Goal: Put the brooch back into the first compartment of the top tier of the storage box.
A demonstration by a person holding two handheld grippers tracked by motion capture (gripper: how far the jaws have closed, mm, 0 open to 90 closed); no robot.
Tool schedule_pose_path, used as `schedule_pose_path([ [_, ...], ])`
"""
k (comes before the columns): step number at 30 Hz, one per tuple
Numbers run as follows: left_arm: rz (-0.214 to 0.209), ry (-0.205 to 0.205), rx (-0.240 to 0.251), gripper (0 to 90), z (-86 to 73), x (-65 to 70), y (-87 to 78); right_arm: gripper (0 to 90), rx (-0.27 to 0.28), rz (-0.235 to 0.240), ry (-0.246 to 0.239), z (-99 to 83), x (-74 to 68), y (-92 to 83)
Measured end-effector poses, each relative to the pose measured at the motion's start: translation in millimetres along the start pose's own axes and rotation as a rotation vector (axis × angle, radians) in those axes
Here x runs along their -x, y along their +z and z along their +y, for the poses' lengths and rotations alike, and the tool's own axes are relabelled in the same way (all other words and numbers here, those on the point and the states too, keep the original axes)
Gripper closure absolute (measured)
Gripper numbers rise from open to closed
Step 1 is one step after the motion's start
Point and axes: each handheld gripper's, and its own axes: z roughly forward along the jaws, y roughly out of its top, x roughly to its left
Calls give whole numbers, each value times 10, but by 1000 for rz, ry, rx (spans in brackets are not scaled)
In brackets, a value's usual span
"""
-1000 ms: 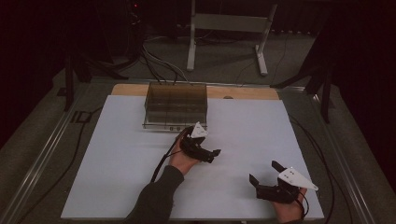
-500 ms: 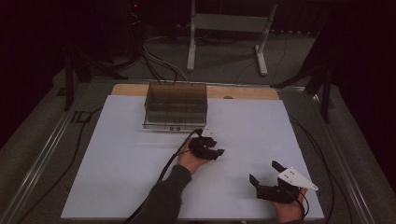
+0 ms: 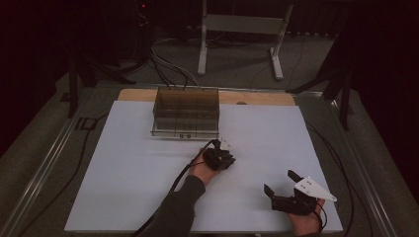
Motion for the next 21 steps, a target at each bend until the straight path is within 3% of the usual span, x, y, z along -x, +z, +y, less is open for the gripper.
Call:
schedule_pose_path([
  [20,-18,-28,24,806,14,-54,-140,1,0,1,0,0,0,1],
  [21,-12,-31,32,900,19,-52,-157,1,0,1,-1,0,-1,2],
])
